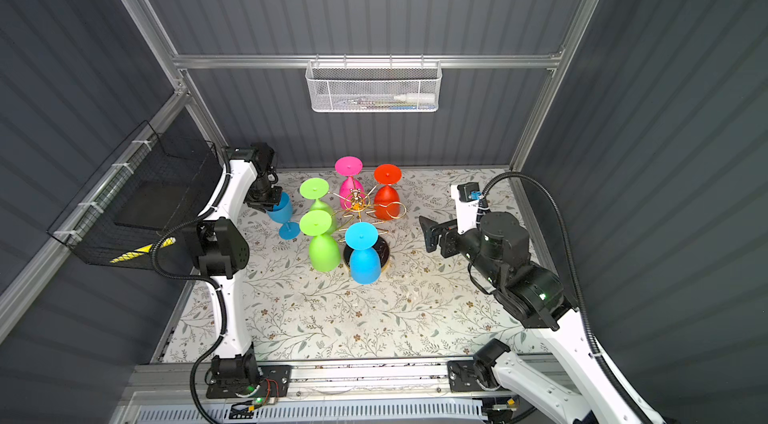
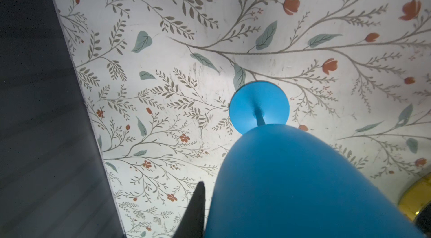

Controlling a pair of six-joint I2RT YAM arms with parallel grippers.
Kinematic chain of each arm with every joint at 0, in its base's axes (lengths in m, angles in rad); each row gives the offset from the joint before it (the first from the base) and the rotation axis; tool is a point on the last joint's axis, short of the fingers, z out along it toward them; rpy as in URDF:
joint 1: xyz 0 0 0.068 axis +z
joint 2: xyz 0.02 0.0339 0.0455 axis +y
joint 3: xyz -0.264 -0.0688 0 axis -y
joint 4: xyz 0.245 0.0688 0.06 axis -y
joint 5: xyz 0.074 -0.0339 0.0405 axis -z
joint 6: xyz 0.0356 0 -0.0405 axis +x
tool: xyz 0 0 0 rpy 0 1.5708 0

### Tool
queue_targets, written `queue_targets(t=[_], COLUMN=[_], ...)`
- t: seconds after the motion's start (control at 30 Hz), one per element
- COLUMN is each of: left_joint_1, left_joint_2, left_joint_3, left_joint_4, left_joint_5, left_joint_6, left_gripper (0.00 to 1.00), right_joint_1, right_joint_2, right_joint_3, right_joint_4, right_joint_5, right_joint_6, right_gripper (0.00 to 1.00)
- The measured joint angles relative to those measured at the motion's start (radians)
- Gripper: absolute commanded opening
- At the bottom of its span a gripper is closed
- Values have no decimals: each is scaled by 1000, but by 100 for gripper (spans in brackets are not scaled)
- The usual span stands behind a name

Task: Take the wine glass off the wine glass rack
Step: 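Lower the cyan glass upright onto the table and open the left gripper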

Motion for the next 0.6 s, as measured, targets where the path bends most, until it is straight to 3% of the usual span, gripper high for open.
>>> queue_targets(t=[0.1,0.6], left_joint_1=[2,18], left_joint_2=[0,-42], left_joint_3=[3,14], left_joint_4=[0,43], left_joint_5=[6,38], left_joint_6=[1,-6], left_gripper=[44,68], right_joint_1=[0,0], right_joint_2=[0,11], right_joint_3=[0,2], right_joint_4=[0,1], right_joint_5=[-1,-25], right_joint_6=[0,20], right_gripper=[99,99])
